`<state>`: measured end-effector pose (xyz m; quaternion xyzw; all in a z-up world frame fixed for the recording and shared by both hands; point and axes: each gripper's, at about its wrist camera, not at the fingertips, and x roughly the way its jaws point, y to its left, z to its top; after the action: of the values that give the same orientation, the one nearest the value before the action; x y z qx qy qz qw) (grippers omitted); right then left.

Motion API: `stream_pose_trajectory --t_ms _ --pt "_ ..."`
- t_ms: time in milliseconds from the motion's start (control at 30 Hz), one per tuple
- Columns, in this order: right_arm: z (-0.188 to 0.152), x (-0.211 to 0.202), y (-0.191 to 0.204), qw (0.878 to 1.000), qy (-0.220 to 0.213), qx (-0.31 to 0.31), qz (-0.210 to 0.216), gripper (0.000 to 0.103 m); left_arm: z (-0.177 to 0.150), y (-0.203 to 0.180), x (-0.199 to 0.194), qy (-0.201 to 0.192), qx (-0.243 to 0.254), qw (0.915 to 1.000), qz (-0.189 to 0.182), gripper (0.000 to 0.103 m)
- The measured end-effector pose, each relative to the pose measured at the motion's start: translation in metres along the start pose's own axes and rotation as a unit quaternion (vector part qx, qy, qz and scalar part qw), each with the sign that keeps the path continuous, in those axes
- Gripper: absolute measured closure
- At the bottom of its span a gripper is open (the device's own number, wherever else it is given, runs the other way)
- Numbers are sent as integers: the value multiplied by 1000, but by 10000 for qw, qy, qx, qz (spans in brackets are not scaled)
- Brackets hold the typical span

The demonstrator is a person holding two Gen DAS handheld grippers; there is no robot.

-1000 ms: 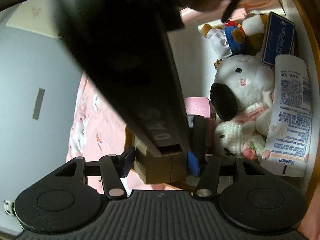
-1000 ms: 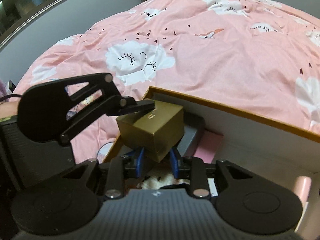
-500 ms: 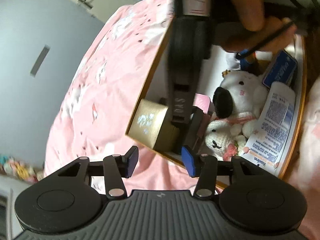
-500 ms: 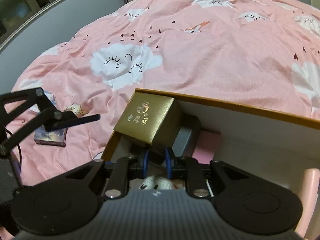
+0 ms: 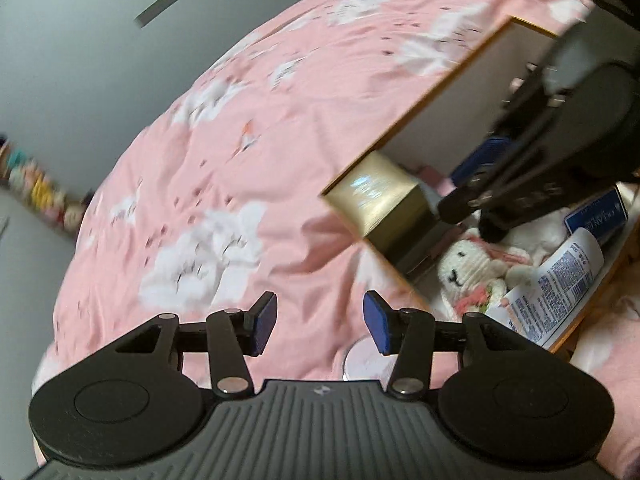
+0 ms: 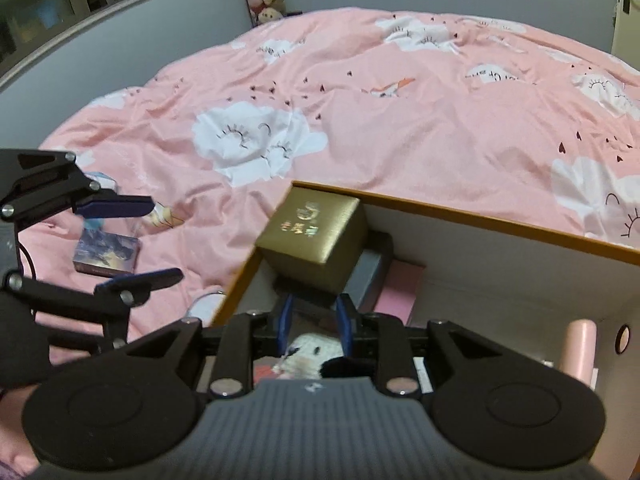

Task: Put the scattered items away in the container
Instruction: 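Withdraw both grippers from the box toward the last items, then grasp the round mirror compact with the right gripper while the left grasps the photo card deck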

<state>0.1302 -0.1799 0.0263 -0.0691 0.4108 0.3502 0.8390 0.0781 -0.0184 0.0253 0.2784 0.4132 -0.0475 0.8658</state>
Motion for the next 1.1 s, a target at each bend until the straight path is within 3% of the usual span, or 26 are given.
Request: stream_pose_trajectory --t_ms 200,500,633,833,1100 --pt "-2 -6 20 9993 -204 -112 302 74 -25 30 -13 253 -437 9980 369 46" --pt "3 18 72 9933 146 -793 829 66 -74 75 -32 566 -1079 9913 495 45" --pt "5 36 102 9826 466 -1523 952 65 -92 93 -28 788 -1095 9902 358 44" --pt "21 80 118 9660 1254 -2093 856 65 -108 121 -6 1127 -821 9902 -70 39" --pt "32 130 128 9313 1997 -2973 664 56 -122 160 40 1722 -1255 9743 -737 39"
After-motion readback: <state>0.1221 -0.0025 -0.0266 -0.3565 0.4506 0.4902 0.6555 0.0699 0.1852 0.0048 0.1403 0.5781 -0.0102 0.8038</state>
